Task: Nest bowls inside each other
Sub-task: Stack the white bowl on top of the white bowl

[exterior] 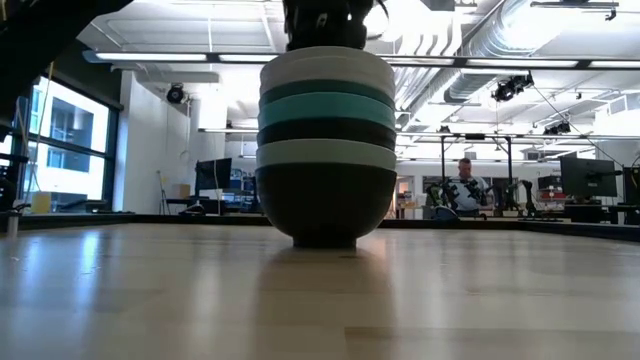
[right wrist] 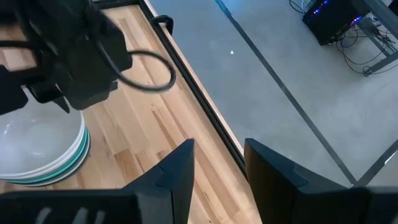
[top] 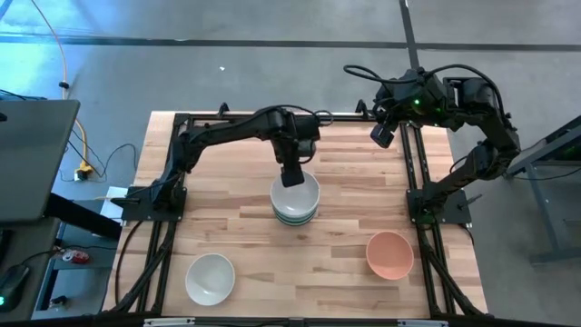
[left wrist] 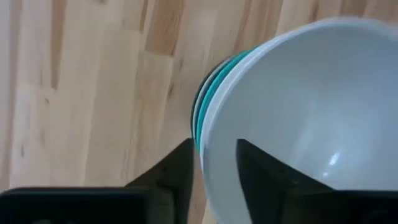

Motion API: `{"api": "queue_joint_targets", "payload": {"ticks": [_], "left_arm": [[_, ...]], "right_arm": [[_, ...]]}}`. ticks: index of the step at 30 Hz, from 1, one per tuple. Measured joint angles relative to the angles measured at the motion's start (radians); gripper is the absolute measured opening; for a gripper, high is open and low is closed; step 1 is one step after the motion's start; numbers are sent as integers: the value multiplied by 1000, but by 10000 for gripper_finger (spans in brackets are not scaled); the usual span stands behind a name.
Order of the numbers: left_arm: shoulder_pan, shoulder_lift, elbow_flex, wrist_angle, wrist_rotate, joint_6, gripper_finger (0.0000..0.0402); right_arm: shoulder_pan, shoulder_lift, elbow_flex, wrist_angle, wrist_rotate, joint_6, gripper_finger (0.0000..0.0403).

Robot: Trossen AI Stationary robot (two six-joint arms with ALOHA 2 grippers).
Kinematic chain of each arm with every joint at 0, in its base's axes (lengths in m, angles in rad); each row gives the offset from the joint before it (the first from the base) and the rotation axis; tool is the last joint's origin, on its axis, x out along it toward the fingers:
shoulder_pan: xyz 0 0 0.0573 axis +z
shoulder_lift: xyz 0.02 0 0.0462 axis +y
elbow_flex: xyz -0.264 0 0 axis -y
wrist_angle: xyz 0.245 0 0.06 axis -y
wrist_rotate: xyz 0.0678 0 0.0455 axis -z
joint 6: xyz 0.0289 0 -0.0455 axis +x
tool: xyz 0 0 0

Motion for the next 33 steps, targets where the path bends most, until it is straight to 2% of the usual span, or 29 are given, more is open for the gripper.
{"api": "queue_joint_targets", "payload": {"ticks": [5,8,23,33], "left_arm": [[0,-1,103,-13,1,6,166],[0,-7,152,-101,1,20,186],[-96,-321,-118,-120,36,165,191],[-250,-508,-460,-119,36,165,181]], "right_arm": [[0,0,0,0,0,0,133],[0,0,0,0,0,0,133],[0,0,0,0,-85,-43,133],[0,0,0,0,-137,-76,133]]}}
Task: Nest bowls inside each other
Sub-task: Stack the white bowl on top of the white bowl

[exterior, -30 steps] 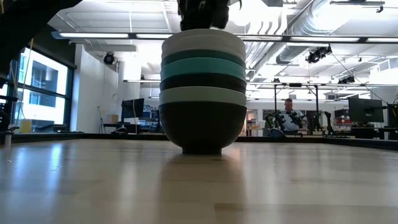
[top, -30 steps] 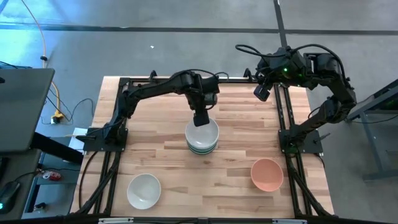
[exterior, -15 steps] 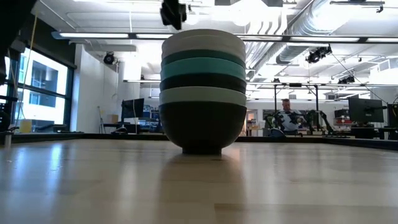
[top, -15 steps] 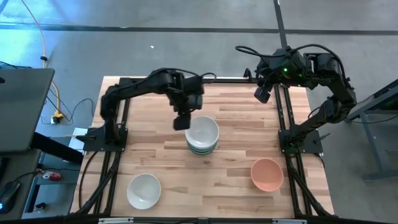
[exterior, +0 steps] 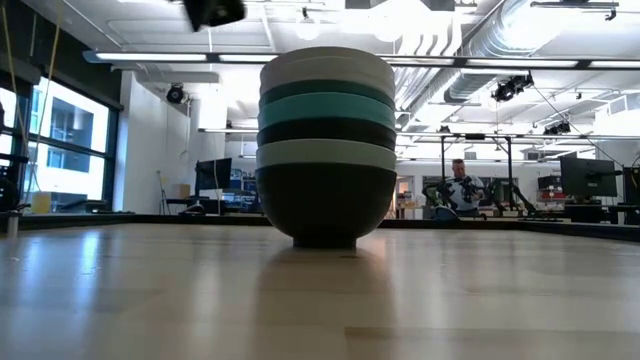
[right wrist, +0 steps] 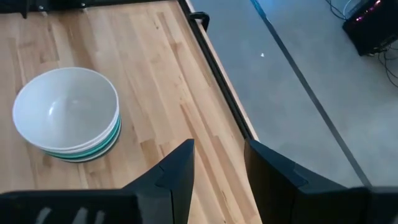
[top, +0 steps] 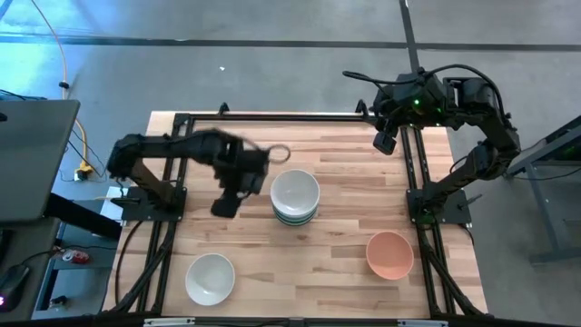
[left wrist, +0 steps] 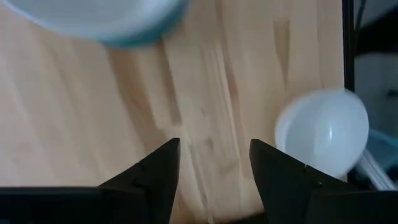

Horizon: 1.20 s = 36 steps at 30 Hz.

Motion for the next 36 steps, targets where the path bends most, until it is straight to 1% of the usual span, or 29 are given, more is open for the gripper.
{"api": "queue_joint_targets", "payload": {"ticks": [2,7,12,14,17,19,21,31,36], "left_arm": [[-31,-29,-83,3,1,-28,177],[-112,-86,-253,85,5,-114,166],[-197,-113,-377,210,44,-192,159],[-230,-125,-417,233,45,-209,159],[-281,-128,-464,311,39,-249,159],[-312,-135,-491,324,23,-273,159],[-338,-140,-512,384,13,-309,159],[-449,-142,-611,499,-9,-476,159],[-491,-142,-654,548,-67,-546,159]], "right_arm": [[0,0,0,0,0,-3,133],[0,0,0,0,1,-10,133],[0,0,0,0,3,-11,133],[0,0,0,0,3,-11,133],[0,0,0,0,4,-11,133],[0,0,0,0,4,-11,133],[0,0,0,0,4,-11,133],[0,0,0,0,4,-30,133],[0,0,0,0,4,-33,133]]}}
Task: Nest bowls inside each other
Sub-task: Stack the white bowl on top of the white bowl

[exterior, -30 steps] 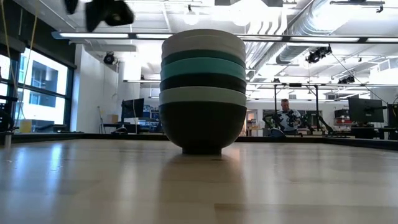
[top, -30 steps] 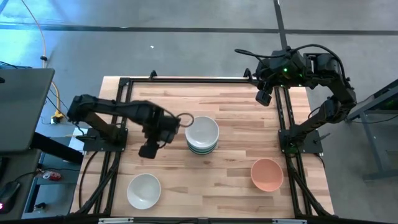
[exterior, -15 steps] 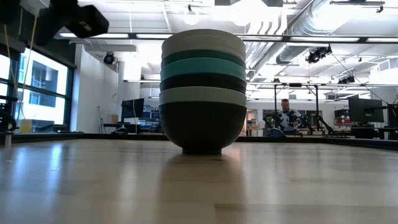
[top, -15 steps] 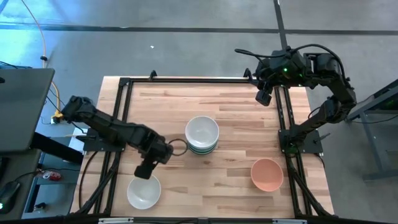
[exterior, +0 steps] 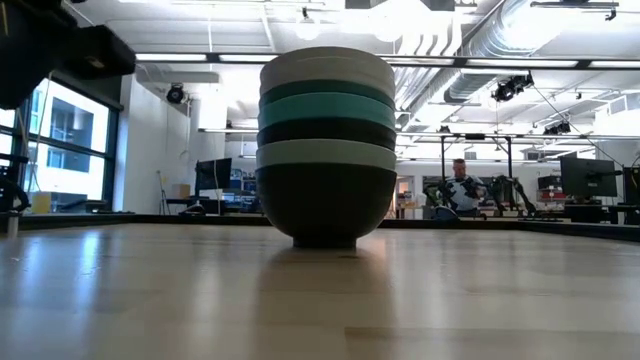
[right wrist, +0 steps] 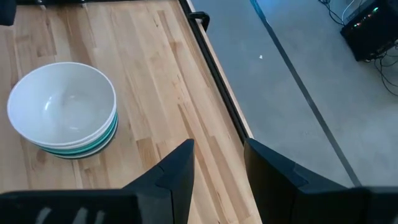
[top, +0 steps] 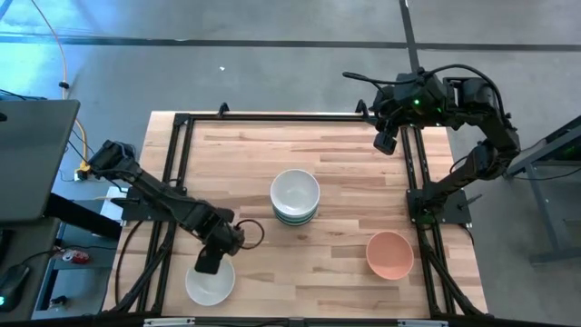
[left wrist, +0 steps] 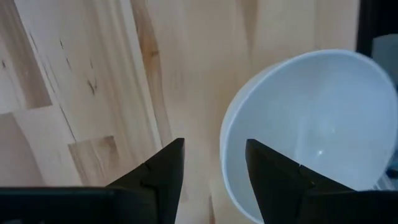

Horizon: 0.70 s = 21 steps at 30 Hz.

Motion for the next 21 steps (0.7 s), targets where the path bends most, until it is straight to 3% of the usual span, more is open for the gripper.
{"api": "queue_joint_targets", "payload": {"ticks": [21], "left_arm": [[-80,1,-117,161,-25,-184,157]], "right_arm": [[0,0,0,0,-7,-3,133]]}}
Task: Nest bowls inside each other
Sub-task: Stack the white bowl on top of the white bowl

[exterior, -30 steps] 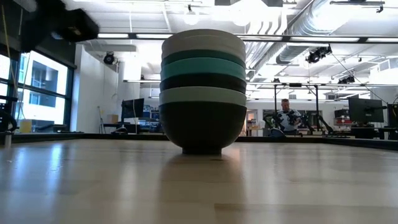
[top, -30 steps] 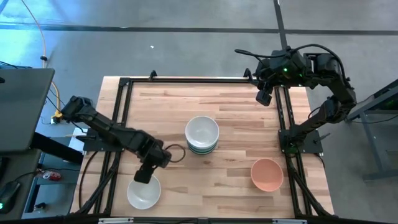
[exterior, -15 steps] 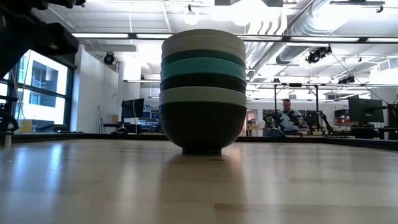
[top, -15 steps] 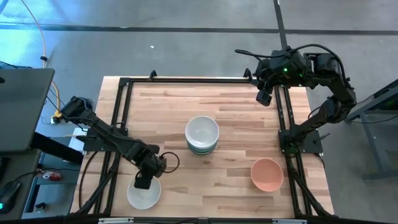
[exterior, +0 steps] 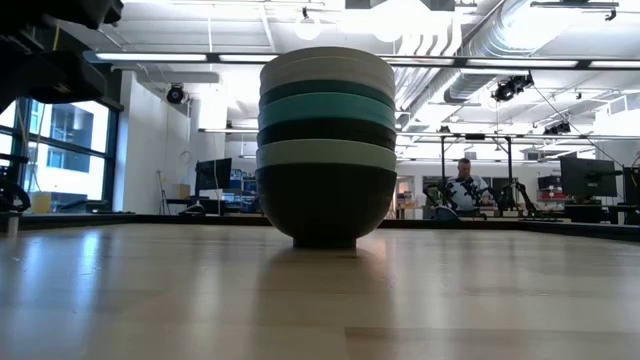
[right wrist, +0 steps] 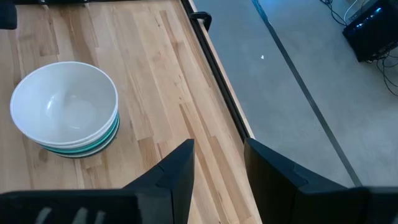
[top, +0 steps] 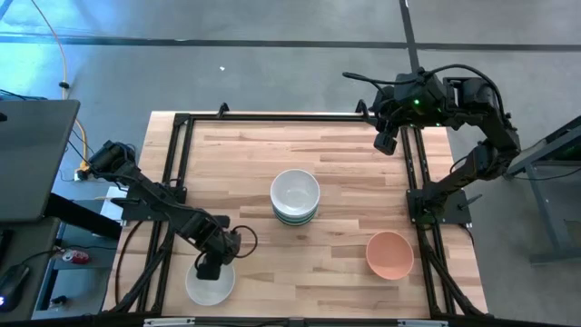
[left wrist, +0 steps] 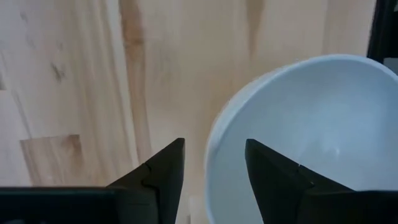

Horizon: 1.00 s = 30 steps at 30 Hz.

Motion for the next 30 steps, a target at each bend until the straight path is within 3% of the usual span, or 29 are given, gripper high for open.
{"api": "queue_joint_targets", "payload": {"ticks": [11,25,30], "left_arm": [[2,9,0,0,-29,3,98],[2,50,0,22,-7,30,100],[5,49,0,21,-22,37,76]], "right_arm": [[0,0,0,0,-1,8,133],[0,0,0,0,-15,11,133],[0,0,0,0,-15,12,133]]}}
